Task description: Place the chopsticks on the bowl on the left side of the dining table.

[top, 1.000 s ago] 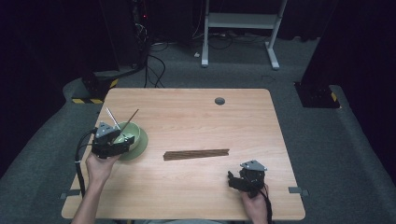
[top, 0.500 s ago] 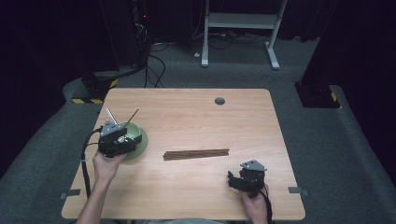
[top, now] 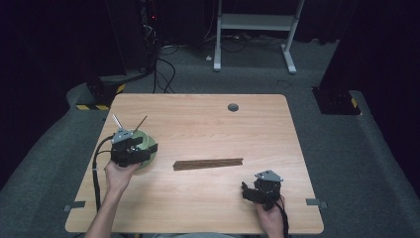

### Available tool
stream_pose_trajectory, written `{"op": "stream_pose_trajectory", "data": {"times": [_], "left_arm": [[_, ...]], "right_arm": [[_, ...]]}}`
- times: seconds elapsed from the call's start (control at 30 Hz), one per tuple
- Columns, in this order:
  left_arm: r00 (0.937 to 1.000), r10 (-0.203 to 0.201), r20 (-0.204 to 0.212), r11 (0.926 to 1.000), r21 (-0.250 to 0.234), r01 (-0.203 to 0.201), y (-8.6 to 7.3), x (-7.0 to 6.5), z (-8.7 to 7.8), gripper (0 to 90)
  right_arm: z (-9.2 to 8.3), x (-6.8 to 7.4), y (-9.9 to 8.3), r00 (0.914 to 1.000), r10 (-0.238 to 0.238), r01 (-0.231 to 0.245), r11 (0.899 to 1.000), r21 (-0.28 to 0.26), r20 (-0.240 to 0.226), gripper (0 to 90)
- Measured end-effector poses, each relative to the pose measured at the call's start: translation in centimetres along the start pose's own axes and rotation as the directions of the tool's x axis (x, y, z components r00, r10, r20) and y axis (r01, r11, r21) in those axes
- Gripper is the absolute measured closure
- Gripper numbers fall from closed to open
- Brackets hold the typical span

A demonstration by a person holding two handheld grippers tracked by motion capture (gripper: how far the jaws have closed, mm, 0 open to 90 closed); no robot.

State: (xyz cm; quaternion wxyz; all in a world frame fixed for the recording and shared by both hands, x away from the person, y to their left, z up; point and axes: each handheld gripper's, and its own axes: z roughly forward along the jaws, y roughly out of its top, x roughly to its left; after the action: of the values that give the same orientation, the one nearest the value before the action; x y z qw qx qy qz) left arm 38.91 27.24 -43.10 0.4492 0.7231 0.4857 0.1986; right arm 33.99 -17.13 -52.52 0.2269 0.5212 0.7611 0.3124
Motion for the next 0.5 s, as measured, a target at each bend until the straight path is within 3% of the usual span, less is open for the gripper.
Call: {"op": "stream_pose_trajectory", "data": {"times": [0.17, 0.5], "left_arm": [[0.9995, -0.007, 0.032, 1.0, -0.004, 0.007, 0.1, -0.5, 0.5, 28.0], [0.9976, 0.019, 0.066, 0.9998, 0.008, -0.02, 0.1, -1.5, 1.7, 28.7]], "right_arm": [[0.0, 0.0, 0.0, 1.0, 0.0, 0.0, 1.0, 0.0, 0.0, 15.9], [0.0, 0.0, 0.0, 1.0, 0.0, 0.0, 1.0, 0.0, 0.0, 15.9]]}}
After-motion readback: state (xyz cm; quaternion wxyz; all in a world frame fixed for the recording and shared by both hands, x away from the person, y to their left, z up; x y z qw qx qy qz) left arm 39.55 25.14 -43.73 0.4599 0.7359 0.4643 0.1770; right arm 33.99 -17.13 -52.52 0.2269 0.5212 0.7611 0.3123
